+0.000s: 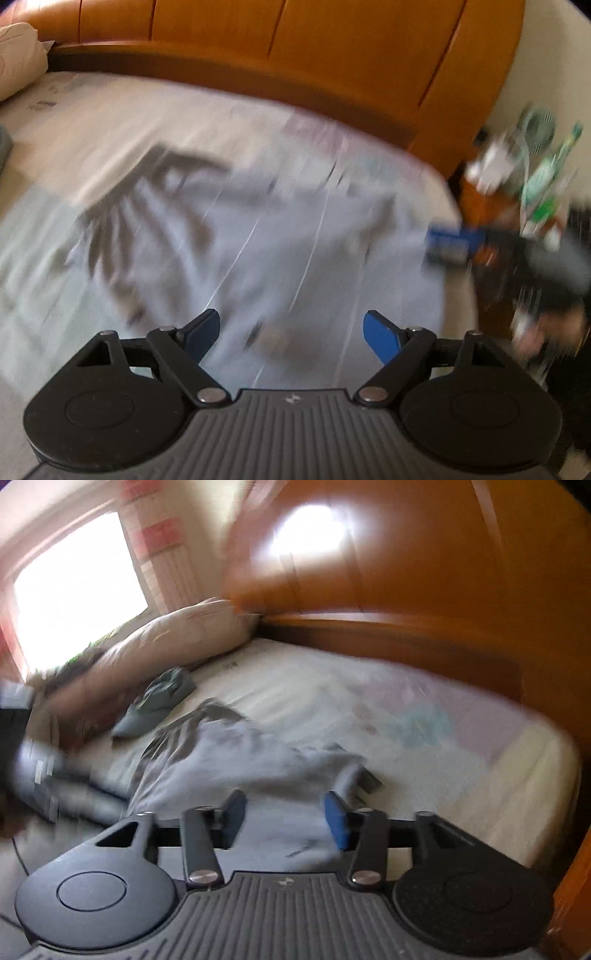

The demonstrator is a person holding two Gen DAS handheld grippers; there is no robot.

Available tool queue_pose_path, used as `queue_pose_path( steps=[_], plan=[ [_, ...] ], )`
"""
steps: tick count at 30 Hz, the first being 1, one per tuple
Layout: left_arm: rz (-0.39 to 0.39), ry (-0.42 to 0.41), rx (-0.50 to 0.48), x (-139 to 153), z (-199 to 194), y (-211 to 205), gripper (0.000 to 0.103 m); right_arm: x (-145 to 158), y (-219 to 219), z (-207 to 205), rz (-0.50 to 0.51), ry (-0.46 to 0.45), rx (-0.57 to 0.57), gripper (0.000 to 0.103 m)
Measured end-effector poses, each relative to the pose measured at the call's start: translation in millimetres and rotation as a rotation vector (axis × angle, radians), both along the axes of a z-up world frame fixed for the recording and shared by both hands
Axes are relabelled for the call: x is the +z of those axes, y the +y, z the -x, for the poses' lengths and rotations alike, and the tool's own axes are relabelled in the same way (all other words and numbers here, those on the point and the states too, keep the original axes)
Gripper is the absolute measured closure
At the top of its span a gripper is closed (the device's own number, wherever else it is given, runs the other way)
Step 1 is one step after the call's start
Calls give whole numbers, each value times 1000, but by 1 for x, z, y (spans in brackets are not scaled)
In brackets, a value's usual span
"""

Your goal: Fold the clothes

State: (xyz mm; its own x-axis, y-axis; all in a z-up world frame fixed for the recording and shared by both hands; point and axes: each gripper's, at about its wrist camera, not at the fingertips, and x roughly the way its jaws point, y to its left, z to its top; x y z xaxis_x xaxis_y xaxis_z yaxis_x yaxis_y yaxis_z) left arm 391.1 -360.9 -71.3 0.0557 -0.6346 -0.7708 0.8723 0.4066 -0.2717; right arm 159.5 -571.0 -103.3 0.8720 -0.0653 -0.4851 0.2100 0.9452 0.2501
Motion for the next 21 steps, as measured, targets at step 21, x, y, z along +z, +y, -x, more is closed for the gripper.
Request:
queue_pose_path(
  steps=[21],
  plan=[
    [-14,14,116,10,-2,-21,15,-5,60,3,139,75,49,20]
  ],
)
